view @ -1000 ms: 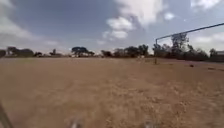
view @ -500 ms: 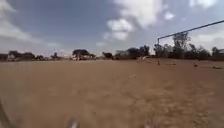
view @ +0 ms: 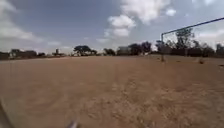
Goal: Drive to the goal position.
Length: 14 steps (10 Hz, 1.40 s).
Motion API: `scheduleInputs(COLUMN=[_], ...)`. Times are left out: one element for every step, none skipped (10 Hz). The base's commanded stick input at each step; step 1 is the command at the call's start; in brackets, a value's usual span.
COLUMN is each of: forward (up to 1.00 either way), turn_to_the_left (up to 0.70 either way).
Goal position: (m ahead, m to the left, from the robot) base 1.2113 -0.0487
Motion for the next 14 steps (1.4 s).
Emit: scheduleInputs(forward=[0.7,0.7,0.7,0.7,0.7,0.7,0.7,0.7,0.7,0.7,0.7,0.7,0.7,0.7], turn_to_the_left=[0.0,0.0,0.0,0.0,0.0,0.0,0.0,0.0,0.0,0.0,0.0,0.0,0.0,0.0])
